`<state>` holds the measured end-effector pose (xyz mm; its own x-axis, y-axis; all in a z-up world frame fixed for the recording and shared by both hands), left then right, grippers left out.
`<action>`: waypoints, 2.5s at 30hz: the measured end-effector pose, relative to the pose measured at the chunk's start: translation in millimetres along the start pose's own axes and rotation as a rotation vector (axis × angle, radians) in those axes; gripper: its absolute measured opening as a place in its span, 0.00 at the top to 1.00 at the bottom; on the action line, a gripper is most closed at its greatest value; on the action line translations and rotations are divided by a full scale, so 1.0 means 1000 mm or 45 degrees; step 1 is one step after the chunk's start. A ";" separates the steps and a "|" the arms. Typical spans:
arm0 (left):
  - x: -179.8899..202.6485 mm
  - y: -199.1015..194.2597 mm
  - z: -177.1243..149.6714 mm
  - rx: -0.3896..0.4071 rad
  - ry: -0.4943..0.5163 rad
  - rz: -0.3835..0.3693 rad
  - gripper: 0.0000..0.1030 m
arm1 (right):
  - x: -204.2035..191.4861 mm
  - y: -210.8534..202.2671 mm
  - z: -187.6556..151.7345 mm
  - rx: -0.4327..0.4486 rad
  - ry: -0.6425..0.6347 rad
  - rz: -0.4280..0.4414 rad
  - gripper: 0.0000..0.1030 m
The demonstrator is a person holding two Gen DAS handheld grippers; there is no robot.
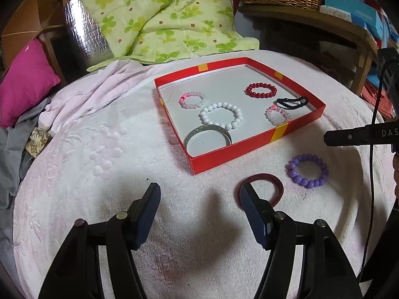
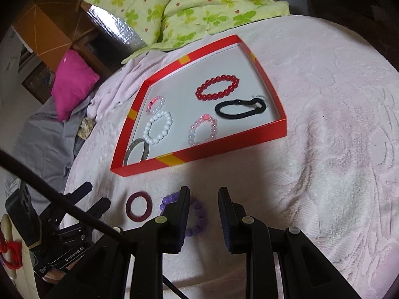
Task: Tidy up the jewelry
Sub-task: 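Withdraw both tools from the box toward the purple bracelet and dark red bangle, then move the left tool to the dark red bangle while the right tool approaches the purple bead bracelet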
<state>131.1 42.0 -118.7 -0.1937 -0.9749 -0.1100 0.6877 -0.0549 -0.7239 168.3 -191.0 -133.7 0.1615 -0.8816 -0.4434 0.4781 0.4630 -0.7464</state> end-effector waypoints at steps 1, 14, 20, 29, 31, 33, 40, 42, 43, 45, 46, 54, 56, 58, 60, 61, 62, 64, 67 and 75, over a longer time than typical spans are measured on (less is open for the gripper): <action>0.001 0.000 0.000 -0.001 0.002 -0.004 0.35 | -0.001 0.001 0.000 -0.006 -0.006 0.000 0.75; 0.009 0.001 -0.001 -0.009 0.041 -0.002 0.35 | -0.003 0.008 -0.004 -0.052 -0.028 -0.003 0.75; 0.010 0.002 -0.002 -0.011 0.054 0.013 0.35 | -0.003 0.009 -0.005 -0.068 -0.030 -0.001 0.75; 0.012 0.003 -0.003 -0.019 0.071 0.027 0.35 | -0.003 0.010 -0.006 -0.079 -0.037 0.000 0.75; 0.012 0.003 -0.003 -0.020 0.074 0.027 0.35 | -0.004 0.011 -0.007 -0.082 -0.041 -0.002 0.75; 0.012 0.003 -0.004 -0.023 0.079 0.029 0.35 | -0.004 0.011 -0.008 -0.085 -0.044 -0.004 0.75; 0.012 0.005 -0.005 -0.030 0.087 0.034 0.34 | -0.002 0.012 -0.009 -0.093 -0.043 -0.012 0.75; 0.012 0.005 -0.005 -0.034 0.087 0.033 0.34 | -0.001 0.012 -0.009 -0.096 -0.041 -0.014 0.75; 0.011 0.006 -0.005 -0.038 0.089 0.033 0.35 | 0.000 0.012 -0.010 -0.098 -0.040 -0.015 0.75; 0.011 0.007 -0.006 -0.041 0.093 0.033 0.34 | 0.000 0.012 -0.010 -0.100 -0.040 -0.017 0.75; 0.012 0.007 -0.006 -0.042 0.095 0.034 0.34 | 0.000 0.012 -0.010 -0.101 -0.039 -0.017 0.75; 0.013 0.009 -0.006 -0.053 0.102 0.034 0.34 | 0.002 0.012 -0.010 -0.106 -0.032 -0.018 0.75; 0.013 0.009 -0.006 -0.055 0.103 0.033 0.34 | 0.002 0.012 -0.011 -0.106 -0.030 -0.020 0.75; 0.013 0.010 -0.006 -0.058 0.106 0.035 0.34 | 0.003 0.012 -0.011 -0.107 -0.029 -0.021 0.75; 0.014 0.010 -0.007 -0.061 0.108 0.038 0.34 | 0.003 0.013 -0.011 -0.108 -0.029 -0.022 0.75; 0.014 0.010 -0.007 -0.064 0.110 0.040 0.34 | 0.003 0.013 -0.011 -0.108 -0.028 -0.022 0.75; 0.014 0.010 -0.007 -0.066 0.110 0.040 0.34 | 0.004 0.013 -0.011 -0.109 -0.028 -0.022 0.75; 0.013 0.011 -0.007 -0.070 0.107 0.039 0.34 | 0.004 0.012 -0.011 -0.108 -0.027 -0.020 0.75; 0.010 0.011 -0.007 -0.072 0.094 0.030 0.34 | 0.005 0.012 -0.011 -0.105 -0.026 -0.020 0.75; 0.016 0.006 -0.005 -0.046 0.092 -0.042 0.34 | 0.006 0.009 -0.011 -0.100 -0.028 -0.018 0.75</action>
<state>129.0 26.8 -128.1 -0.2669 -0.9544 -0.1337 0.6547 -0.0778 -0.7518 164.0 -191.0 -149.1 0.1746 -0.8897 -0.4219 0.4112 0.4552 -0.7898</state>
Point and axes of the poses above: each gripper's, at about its wrist camera, not at the fingertips, and y roughly the way its jaws point, x to its right, z to its top, the point moved 2 cm from there along y, roughly the way its jaws point, and after that the axes turned 2 degrees about x, right-handed, at the moved point
